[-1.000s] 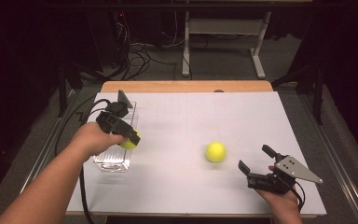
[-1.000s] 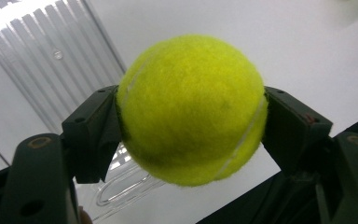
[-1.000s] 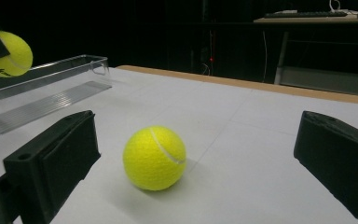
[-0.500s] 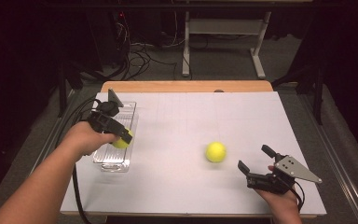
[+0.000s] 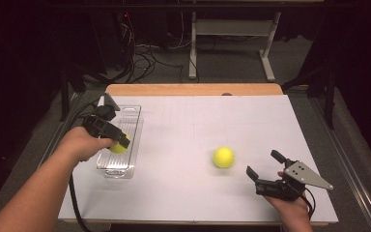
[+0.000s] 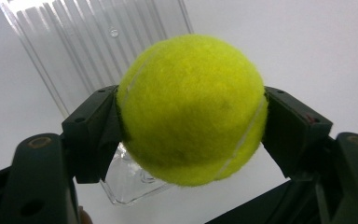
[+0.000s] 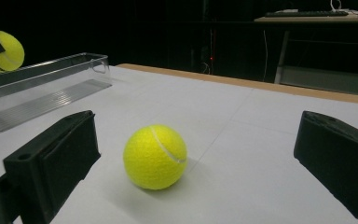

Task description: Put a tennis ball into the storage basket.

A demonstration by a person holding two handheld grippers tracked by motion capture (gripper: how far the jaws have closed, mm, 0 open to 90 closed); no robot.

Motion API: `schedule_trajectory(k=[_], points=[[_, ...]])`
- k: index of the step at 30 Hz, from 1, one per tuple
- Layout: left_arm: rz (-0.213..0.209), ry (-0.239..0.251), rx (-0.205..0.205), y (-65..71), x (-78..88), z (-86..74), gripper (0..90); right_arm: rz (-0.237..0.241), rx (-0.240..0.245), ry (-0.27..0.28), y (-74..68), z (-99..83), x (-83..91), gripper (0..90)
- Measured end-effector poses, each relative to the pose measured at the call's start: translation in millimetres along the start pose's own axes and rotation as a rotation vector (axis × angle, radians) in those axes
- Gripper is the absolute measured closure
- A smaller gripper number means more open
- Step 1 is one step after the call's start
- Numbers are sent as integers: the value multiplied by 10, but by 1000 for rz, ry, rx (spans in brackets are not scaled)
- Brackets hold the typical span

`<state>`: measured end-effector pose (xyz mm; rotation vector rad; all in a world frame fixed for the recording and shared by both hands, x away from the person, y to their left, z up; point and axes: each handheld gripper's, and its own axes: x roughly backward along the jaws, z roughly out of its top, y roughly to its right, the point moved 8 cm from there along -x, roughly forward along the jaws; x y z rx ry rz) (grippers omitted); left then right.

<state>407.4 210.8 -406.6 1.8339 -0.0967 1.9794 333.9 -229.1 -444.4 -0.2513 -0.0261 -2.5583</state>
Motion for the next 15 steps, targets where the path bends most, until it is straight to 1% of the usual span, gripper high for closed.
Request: schedule_trajectory(k=[7,9,11,12,15], points=[[5,7,19,-85,2,-4,267,-2,0,4,4,7,5,1],[11,5,22,-106,-8,-4,267,-2,0,4,5,7,7,1],[9,4,30,-122,-7,2,267,-2,0,3,5,6,6,1],[6,-4,31,-128,-5,4,267,-3,0,3,6,6,5,1],[20,3,36,-146,12,38,267,-2,-1,1,3,2,0,1]])
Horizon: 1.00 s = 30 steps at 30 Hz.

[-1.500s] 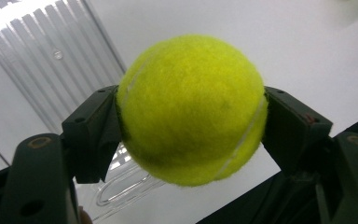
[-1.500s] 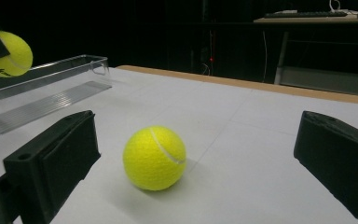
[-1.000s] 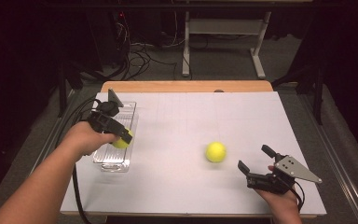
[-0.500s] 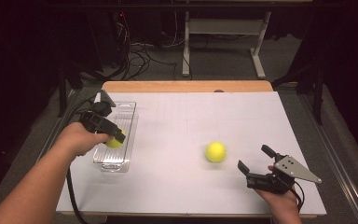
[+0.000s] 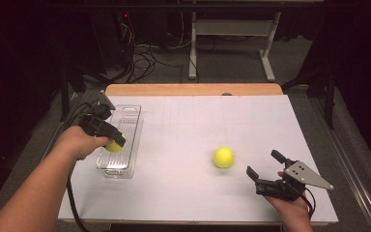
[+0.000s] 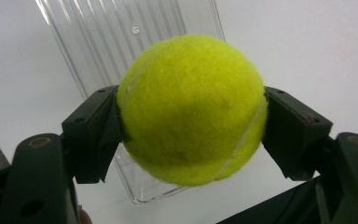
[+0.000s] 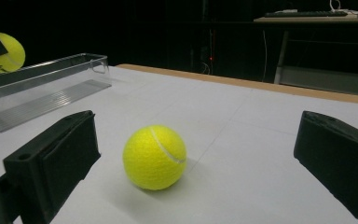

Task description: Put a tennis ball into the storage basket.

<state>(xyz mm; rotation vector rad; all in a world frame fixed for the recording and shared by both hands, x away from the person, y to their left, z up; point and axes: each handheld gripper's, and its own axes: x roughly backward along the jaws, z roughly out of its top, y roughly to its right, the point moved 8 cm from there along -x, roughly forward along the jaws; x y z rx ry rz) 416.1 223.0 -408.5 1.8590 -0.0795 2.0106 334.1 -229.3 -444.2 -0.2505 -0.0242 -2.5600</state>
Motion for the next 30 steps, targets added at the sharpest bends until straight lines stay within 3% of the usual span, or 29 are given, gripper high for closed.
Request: schedule_trajectory(k=[7,30], points=[[-19,28,21,-18,1,117,266,0,-4,1,5,-1,0,1],[59,-17,35,-79,-228,323,264,4,-4,-1,8,-6,8,1]])
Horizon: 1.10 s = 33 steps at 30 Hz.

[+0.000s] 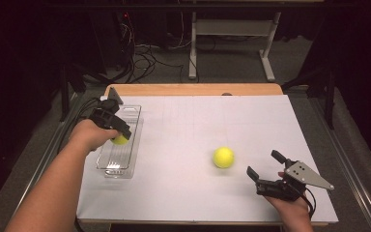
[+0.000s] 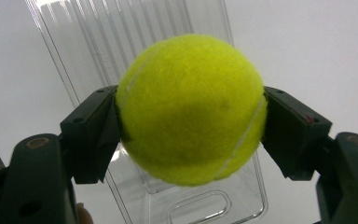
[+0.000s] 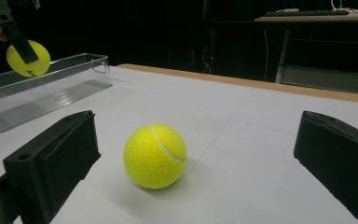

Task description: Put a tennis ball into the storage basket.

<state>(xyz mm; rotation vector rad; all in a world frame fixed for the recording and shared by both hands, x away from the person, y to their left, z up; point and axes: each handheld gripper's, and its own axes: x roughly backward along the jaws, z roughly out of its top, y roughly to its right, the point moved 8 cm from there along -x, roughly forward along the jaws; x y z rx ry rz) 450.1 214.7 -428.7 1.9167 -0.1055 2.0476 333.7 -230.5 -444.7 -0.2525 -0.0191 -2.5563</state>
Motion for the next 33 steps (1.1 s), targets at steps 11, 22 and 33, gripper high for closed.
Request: schedule_trajectory(k=[11,22,33], points=[[11,-25,15,-26,-168,59,262,3,-1,-8,0,-21,-13,1],[16,-36,25,-75,-245,35,260,1,-1,-10,1,-25,-16,1],[23,-21,-15,-21,-165,60,39,1,-3,-6,1,-19,-16,1]])
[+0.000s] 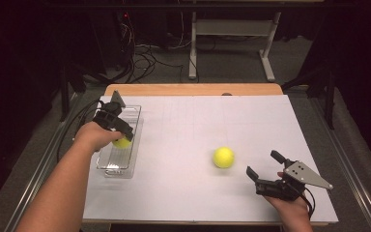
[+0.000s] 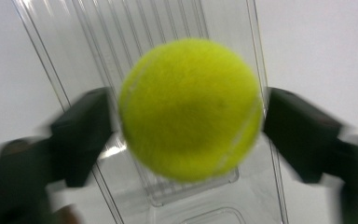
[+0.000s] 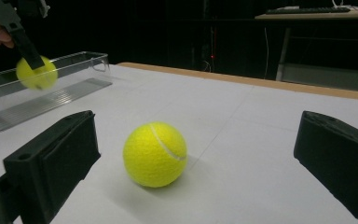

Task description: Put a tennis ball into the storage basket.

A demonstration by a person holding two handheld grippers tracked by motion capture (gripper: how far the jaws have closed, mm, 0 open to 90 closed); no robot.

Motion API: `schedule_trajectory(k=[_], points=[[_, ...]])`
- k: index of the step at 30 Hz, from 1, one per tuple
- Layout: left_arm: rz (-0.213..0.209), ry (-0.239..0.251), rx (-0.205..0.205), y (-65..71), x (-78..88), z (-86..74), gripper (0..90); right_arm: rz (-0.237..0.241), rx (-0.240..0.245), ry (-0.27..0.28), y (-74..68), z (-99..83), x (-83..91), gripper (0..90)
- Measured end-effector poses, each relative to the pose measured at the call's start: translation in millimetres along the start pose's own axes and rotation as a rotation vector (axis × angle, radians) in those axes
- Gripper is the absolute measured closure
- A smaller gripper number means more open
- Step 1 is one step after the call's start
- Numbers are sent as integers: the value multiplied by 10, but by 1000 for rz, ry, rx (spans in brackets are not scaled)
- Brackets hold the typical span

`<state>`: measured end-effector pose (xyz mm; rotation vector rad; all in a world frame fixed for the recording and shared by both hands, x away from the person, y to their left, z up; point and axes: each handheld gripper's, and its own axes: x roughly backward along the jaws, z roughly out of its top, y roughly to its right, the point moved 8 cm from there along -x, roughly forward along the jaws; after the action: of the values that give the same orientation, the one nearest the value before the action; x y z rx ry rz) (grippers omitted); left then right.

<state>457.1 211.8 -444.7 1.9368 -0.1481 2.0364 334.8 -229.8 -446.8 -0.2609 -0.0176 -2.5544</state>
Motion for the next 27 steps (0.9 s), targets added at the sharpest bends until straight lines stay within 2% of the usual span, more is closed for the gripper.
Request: schedule_trajectory(k=[1,3,5,8,16,27], points=[[9,7,-5,14,8,5,7,-1,-1,1,-2,1,0,1],[18,0,-7,29,12,-2,6,-1,-1,1,-2,3,1,1],[16,-12,-11,44,4,-18,6,0,1,4,-2,10,3,1],[10,-1,1,44,19,-17,7,-1,0,3,2,9,3,1],[11,-10,-5,91,34,-52,6,-1,0,4,-2,12,3,1],[2,4,-48,181,109,-143,6,-1,8,-1,-14,4,-14,1]])
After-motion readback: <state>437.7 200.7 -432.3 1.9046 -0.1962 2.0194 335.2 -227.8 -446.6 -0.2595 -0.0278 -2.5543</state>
